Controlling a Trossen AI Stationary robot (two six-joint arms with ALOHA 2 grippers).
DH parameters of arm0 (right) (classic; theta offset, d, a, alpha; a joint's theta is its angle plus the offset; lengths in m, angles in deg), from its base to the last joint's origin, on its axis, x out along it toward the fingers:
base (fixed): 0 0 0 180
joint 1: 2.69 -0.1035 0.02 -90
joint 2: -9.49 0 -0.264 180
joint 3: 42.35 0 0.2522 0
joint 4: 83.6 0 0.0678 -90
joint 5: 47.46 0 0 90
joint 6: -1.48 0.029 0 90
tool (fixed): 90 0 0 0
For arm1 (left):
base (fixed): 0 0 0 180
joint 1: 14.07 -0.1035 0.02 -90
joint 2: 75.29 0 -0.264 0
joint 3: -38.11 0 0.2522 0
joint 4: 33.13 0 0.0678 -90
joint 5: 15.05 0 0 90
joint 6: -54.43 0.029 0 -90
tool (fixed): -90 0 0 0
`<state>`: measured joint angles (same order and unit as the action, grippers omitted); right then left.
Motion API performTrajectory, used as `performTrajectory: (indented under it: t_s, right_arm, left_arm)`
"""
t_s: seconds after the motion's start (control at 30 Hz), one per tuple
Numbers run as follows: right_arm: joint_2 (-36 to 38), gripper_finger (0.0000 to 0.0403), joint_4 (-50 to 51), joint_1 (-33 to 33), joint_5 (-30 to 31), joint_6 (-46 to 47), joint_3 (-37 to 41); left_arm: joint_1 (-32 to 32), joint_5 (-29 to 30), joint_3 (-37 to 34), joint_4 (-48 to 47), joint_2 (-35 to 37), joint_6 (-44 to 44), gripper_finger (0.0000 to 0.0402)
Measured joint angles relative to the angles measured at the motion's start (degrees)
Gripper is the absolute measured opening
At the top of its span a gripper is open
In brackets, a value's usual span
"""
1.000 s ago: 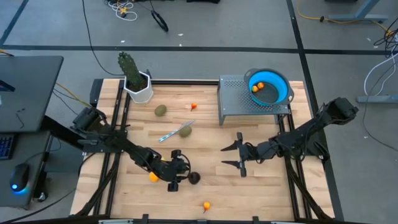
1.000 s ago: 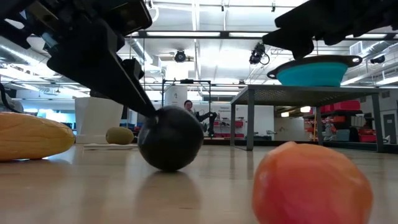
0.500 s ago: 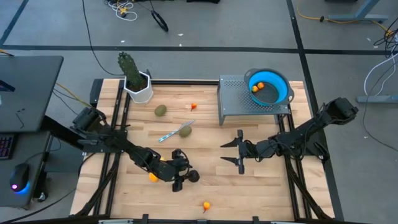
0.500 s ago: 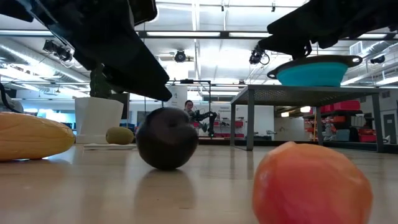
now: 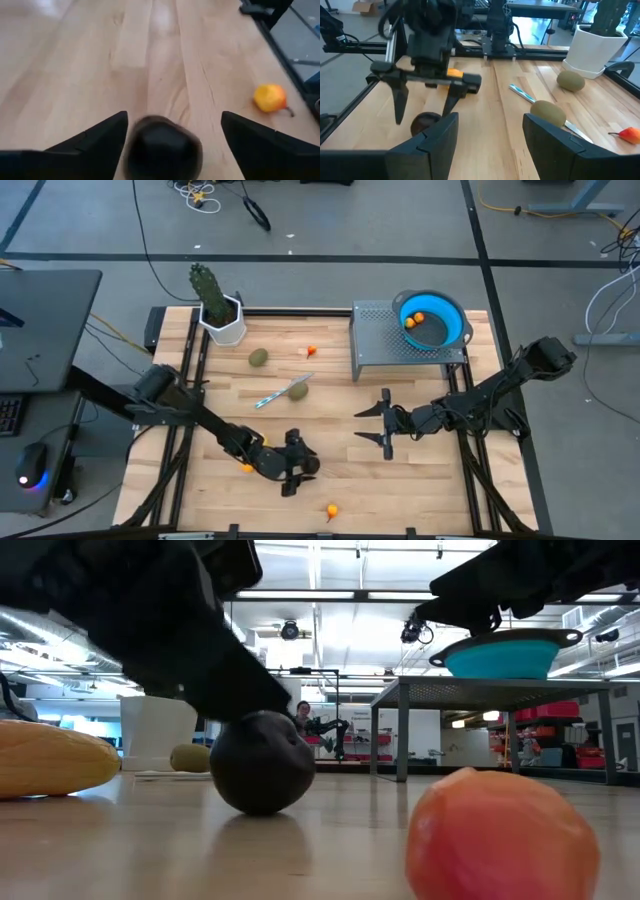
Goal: Pick & Place Fruit
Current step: Put the plum into the blue strainer bowl on the shelf
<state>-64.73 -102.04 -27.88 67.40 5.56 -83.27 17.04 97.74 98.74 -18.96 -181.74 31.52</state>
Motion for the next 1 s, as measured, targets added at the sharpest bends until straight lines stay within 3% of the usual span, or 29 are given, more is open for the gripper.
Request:
performTrajectory:
  t_s: [0.27, 0.43, 1.0]
  right_arm:
    - [0.0, 0.0234, 0.3, 0.0, 0.0, 0.0, 0.0]
    - [0.0, 0.0234, 0.3, 0.0, 0.0, 0.0, 0.0]
    - [0.0, 0.0234, 0.3, 0.0, 0.1, 0.0, 0.0]
  left_arm:
    - [-0.3, 0.5, 1.9, -0.4, -4.4, 0.0, 0.0375]
    - [-0.9, 1.4, 2.0, -1.1, -4.3, 1.6, 0.038]
    - [-1.0, 3.0, 2.0, -4.9, -4.3, 2.1, 0.0295]
